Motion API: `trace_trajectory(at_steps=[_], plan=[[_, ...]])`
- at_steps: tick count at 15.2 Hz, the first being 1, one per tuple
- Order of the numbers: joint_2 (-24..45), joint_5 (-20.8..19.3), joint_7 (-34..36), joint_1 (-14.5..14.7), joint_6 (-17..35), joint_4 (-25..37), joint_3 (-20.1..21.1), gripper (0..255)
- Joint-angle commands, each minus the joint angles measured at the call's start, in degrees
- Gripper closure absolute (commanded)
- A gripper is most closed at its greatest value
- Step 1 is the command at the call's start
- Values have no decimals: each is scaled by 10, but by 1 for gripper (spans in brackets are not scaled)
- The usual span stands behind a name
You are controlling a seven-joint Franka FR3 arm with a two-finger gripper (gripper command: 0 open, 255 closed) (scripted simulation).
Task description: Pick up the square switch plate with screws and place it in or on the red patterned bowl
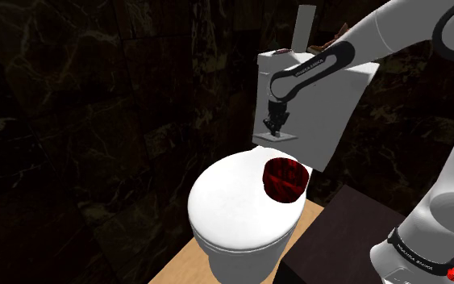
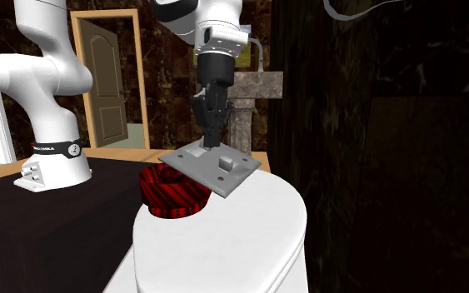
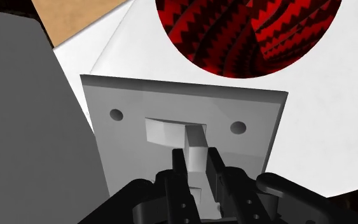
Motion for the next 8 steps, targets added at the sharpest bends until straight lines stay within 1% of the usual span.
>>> trace_trajectory(at_steps=[1,8], plan=[[-39,-2,10,4,9,-48,3,255],[-185,-1,43,20,24,-214,18,255]])
